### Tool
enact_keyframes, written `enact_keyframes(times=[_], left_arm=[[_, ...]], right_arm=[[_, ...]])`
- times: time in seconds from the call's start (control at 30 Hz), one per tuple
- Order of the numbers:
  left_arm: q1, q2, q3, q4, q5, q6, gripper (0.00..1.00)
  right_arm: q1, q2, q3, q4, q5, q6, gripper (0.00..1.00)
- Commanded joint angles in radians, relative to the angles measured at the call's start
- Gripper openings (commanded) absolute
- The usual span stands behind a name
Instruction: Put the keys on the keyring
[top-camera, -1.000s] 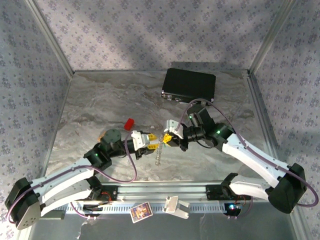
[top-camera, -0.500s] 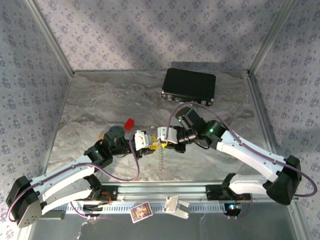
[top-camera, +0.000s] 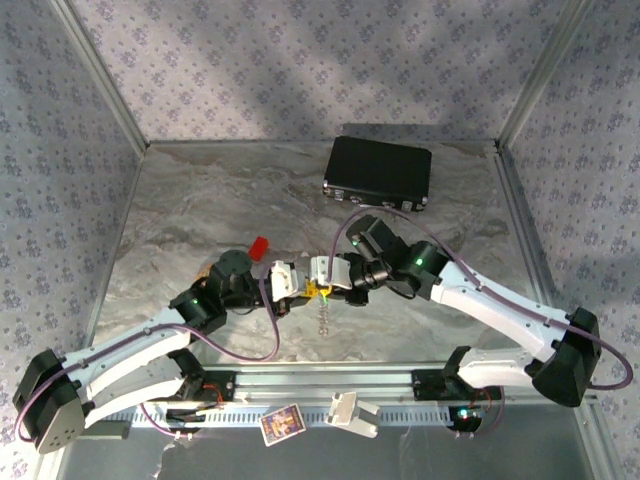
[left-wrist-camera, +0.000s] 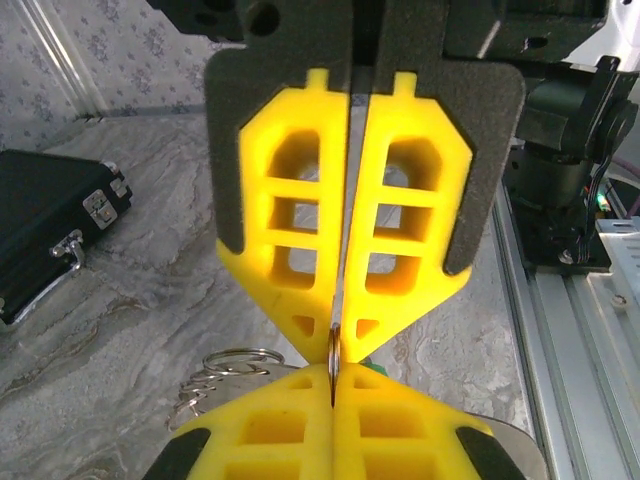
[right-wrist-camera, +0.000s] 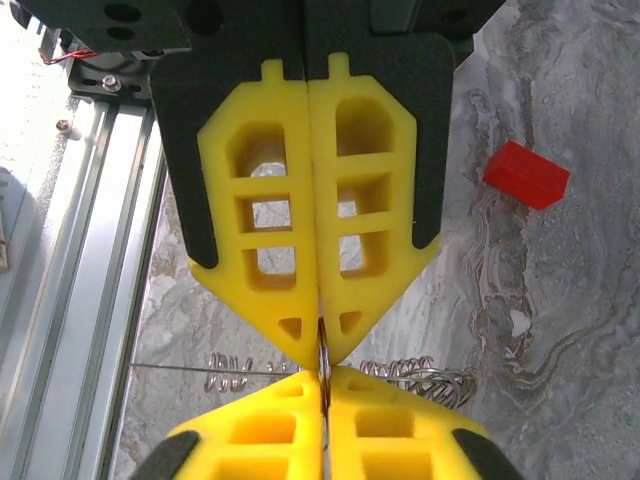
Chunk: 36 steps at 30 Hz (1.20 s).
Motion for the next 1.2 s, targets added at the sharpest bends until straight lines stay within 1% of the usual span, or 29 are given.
enact_keyframes(times=[0.0,0.1,0.17,0.2,0.27,0.37,0.5,0.63,0.8,0.93,0.97,1.0,1.03,1.07,1.17], left_arm=[[-0.005,-0.017,0.003,0.063,0.022,-0.002,0.00],[-0.005,-0.020,-0.061,0.228,0.013,-0.058,0.00],[-0.004,-0.005,-0.104,0.360,0.016,-0.122,0.00],[-0.004,0.007,-0.116,0.398,0.016,-0.142,0.00],[-0.005,0.024,-0.131,0.450,0.017,-0.166,0.00],[-0.005,0.036,-0.139,0.473,0.017,-0.179,0.00],[-0.005,0.038,-0.149,0.488,0.016,-0.185,0.00],[-0.004,0.034,-0.155,0.500,0.014,-0.190,0.00],[-0.005,0.031,-0.157,0.497,0.016,-0.191,0.00],[-0.004,0.025,-0.156,0.491,0.009,-0.185,0.00],[-0.005,0.023,-0.154,0.483,0.000,-0.185,0.02],[-0.005,0.022,-0.151,0.471,-0.010,-0.181,0.07],[-0.004,0.018,-0.142,0.443,-0.021,-0.172,0.19],[-0.004,0.014,-0.127,0.397,-0.027,-0.155,0.24],[-0.005,-0.001,-0.082,0.256,-0.032,-0.104,0.26]], right_arm=[[-0.059,-0.076,-0.063,0.108,-0.123,0.070,0.21],[-0.137,-0.126,-0.158,0.231,-0.249,0.168,0.27],[-0.164,-0.148,-0.218,0.318,-0.293,0.233,0.29],[-0.166,-0.153,-0.239,0.351,-0.301,0.258,0.29],[-0.168,-0.155,-0.273,0.401,-0.324,0.285,0.30],[-0.168,-0.144,-0.289,0.422,-0.344,0.302,0.31],[-0.170,-0.129,-0.301,0.427,-0.350,0.300,0.31],[-0.171,-0.117,-0.301,0.440,-0.360,0.305,0.26],[-0.174,-0.113,-0.295,0.436,-0.365,0.302,0.13],[-0.174,-0.113,-0.277,0.400,-0.363,0.282,0.00],[-0.175,-0.113,-0.268,0.381,-0.361,0.270,0.00],[-0.175,-0.114,-0.260,0.364,-0.357,0.260,0.00],[-0.174,-0.115,-0.248,0.343,-0.348,0.246,0.00],[-0.170,-0.113,-0.235,0.312,-0.331,0.228,0.00],[-0.151,-0.102,-0.178,0.205,-0.267,0.151,0.00]])
